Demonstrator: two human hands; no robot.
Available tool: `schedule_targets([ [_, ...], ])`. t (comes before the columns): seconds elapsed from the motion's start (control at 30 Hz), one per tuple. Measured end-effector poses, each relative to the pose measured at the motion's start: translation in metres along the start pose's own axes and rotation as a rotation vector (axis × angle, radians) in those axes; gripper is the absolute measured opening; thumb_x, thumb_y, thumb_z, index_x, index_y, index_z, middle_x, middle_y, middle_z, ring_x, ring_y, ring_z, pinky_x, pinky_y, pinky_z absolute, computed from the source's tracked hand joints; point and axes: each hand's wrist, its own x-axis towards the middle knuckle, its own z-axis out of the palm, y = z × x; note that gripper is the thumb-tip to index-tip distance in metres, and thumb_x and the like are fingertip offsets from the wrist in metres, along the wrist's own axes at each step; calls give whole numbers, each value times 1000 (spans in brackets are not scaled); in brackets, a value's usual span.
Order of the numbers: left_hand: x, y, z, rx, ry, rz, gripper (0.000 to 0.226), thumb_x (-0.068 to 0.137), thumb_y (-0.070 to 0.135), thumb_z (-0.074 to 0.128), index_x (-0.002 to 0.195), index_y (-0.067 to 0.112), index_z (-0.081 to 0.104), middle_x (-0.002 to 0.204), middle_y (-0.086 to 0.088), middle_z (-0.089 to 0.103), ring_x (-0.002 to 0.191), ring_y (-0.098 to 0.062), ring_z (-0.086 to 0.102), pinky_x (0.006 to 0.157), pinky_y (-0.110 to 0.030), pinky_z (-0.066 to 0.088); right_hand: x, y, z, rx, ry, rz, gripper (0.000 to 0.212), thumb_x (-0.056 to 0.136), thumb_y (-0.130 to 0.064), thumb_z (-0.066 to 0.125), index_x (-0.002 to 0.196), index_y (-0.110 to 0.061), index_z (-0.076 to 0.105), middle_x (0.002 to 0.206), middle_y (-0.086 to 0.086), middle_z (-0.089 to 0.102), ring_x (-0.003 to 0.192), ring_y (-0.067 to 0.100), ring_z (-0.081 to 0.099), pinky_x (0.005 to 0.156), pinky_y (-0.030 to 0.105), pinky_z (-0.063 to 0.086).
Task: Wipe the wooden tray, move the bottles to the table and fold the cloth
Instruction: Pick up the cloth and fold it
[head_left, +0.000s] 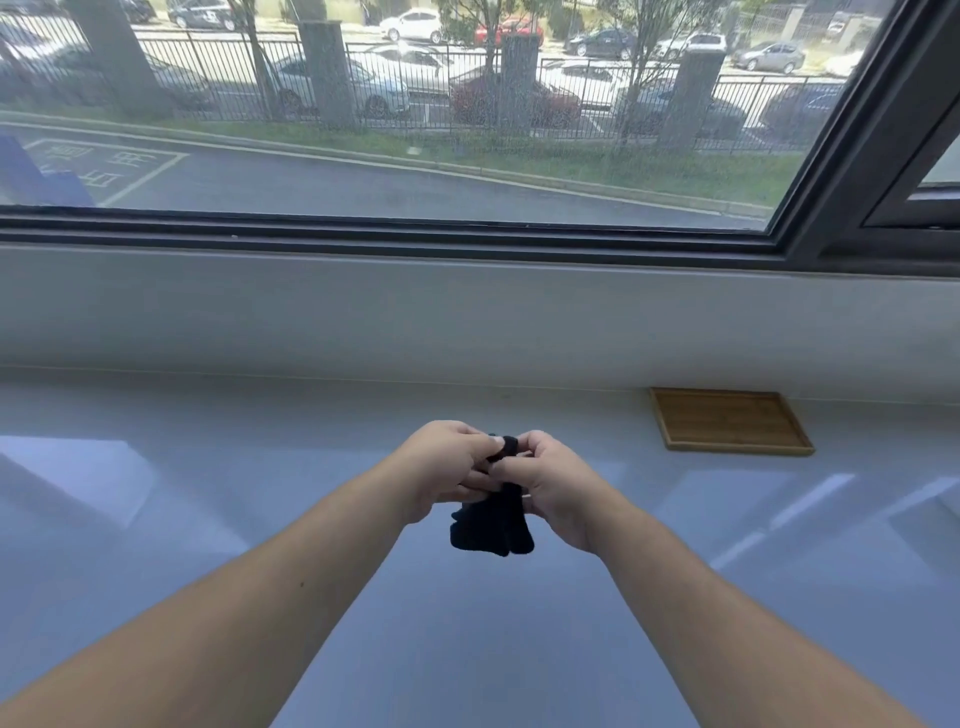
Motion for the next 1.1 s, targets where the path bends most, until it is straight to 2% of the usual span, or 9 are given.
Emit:
schedule_targets([
  [0.07,2,-2,-3,-53,-68,25,18,103,22,64,114,11,70,96,-4,82,86,-18,79,83,-36,62,2,3,-2,-105,85,-12,47,73,-15,81,112,-8,57,108,16,75,93,27,76,87,43,62],
  [0.2,6,-17,-13,1,20,120,20,94,29,69,109,16,74,104,-2,81,84,-14,76,84,-40,59,5,4,-7,-122,227,-31,25,88,4,52,108,-8,63,96,13,71,71,23,70,64,39,53],
  [0.3,11,-36,-28,42,106,81,35,88,18,72,121,25,65,123,1,70,107,-14,68,93,-46,55,3,-2,-12,5,161,-22,24,90,4,50,103,-8,65,89,15,68,72,31,65,66,41,45],
  [0.37,14,-49,-36,3,-39,-22,57,78,24,78,132,31,61,134,8,66,126,-12,58,106,-49,43,3,-6,-17,99,69,-30,25,92,5,48,106,-7,65,94,18,68,82,32,63,68,39,47],
  [0.43,15,-58,-38,-50,-237,-76,56,74,34,80,128,35,69,134,10,71,132,-11,57,111,-48,35,4,-8,-22,212,1,-41,25,96,3,47,111,-7,64,100,18,69,88,32,66,71,39,52],
  [0.5,19,-62,-33,-109,-319,-36,44,83,34,77,127,29,73,130,2,74,126,-16,65,108,-44,42,7,-5,-26,331,13,-21,23,100,-4,48,116,-8,63,107,17,71,94,32,68,76,42,56],
  [0.7,37,-79,-6,-114,-40,0,21,100,22,64,119,18,71,107,-5,81,97,-24,77,78,-35,60,19,50,-31,171,23,215,38,101,-14,60,133,-33,57,129,10,73,115,38,72,96,62,58],
  [0.9,62,-115,-4,81,145,-98,11,100,31,64,110,26,68,105,-1,78,94,-22,76,74,-36,62,51,96,-30,49,164,321,54,93,-4,63,135,-36,53,117,6,76,93,30,80,76,45,65],
  [1.1,105,-139,-10,-191,87,-201,29,97,12,72,125,10,62,115,-12,77,92,-26,79,74,-37,65,102,115,-34,-35,283,228,59,92,-1,59,138,-35,47,114,7,71,91,26,77,65,39,65],
])
